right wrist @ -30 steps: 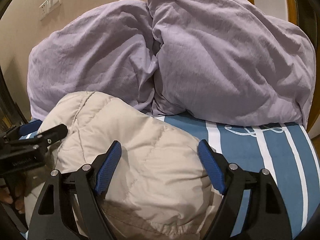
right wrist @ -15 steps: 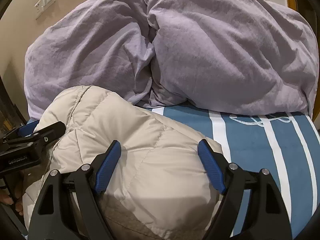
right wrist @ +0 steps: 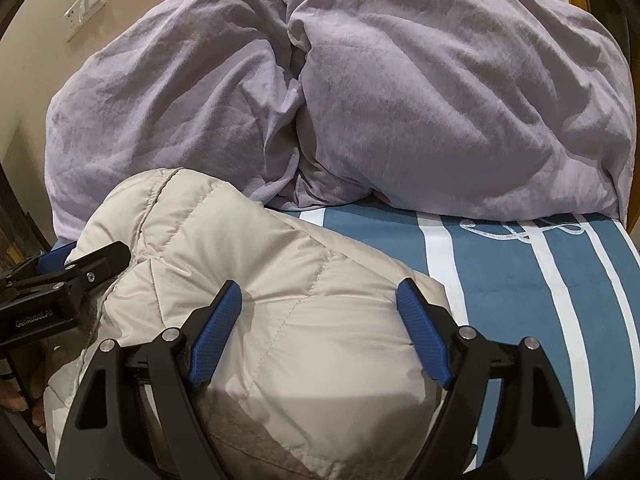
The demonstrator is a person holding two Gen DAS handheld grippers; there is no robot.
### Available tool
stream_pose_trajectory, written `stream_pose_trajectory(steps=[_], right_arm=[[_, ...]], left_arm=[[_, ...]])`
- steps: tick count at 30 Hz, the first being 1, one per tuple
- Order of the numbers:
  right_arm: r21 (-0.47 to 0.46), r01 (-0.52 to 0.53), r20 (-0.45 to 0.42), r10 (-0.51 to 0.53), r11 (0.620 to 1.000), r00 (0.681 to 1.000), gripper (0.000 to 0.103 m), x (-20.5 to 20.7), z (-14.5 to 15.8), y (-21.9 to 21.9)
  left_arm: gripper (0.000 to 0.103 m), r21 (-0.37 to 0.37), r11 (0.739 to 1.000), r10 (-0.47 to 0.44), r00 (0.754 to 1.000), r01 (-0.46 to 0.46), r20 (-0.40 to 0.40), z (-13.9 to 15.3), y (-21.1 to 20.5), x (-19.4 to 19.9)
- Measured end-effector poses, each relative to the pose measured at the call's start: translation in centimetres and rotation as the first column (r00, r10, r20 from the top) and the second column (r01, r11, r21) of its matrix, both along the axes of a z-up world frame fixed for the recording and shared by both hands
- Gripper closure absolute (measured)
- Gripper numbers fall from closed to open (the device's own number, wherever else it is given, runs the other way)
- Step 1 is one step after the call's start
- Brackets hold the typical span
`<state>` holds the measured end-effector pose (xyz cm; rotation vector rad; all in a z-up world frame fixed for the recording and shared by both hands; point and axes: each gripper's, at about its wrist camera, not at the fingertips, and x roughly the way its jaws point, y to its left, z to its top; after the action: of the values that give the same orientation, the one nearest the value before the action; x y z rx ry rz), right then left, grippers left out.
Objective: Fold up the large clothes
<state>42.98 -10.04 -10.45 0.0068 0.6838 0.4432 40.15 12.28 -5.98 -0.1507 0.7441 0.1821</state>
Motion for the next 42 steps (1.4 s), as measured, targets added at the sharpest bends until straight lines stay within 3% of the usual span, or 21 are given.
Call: stream_pose_trajectory(steps=[6, 10, 12, 19, 28, 33, 42], right_arm=[[-0.042, 0.000, -0.027, -0.001, 0.999, 1.000, 0.020, -0.6, 1.1, -0.1], [-0.065, 0.007, -0.029, -0.009, 0.998, 1.000, 0.009, -1.9, 2.2, -0.8], [-0.062, 0.016, -0.044, -0.019, 0.998, 0.999, 0.009, -2.5, 2.5, -1.4], [-0.054, 0.022, -0.073, -0.026, 0.998, 0.997, 0.001, -6.2, 4.1, -4.0], [-0.020, -0.011, -0.133, 0.008, 1.000, 0.991, 0.001, -12.7, 4.9, -6.8], [-0.010, -0.036, -0.170, 0.034, 0.999, 0.985, 0.001, -16.7, 4.7, -7.9], [-0.019, -0.057, -0.163, 0.053, 0.998, 0.985, 0.001, -22.0, 4.8, -8.4]], left_arm=[[0.002, 0.002, 1.000, 0.001, 1.000, -0.001, -0.002, 0.4, 0.1, -0.4], [0.002, -0.046, 0.998, 0.034, 0.999, -0.034, 0.001, 1.3, 0.7, -2.1], [0.002, -0.059, 0.997, 0.046, 0.999, -0.046, 0.003, 1.7, 0.7, -3.2], [0.002, -0.055, 0.996, 0.072, 0.997, -0.070, 0.030, 3.8, -0.3, -8.2], [0.002, -0.087, 0.996, 0.026, 1.000, -0.024, 0.012, 5.6, -2.4, -16.3], [0.002, -0.083, 0.997, -0.001, 1.000, 0.000, -0.005, 5.6, -3.4, -20.8], [0.002, -0.121, 0.992, -0.034, 0.999, 0.030, -0.034, 4.6, -5.1, -26.4]])
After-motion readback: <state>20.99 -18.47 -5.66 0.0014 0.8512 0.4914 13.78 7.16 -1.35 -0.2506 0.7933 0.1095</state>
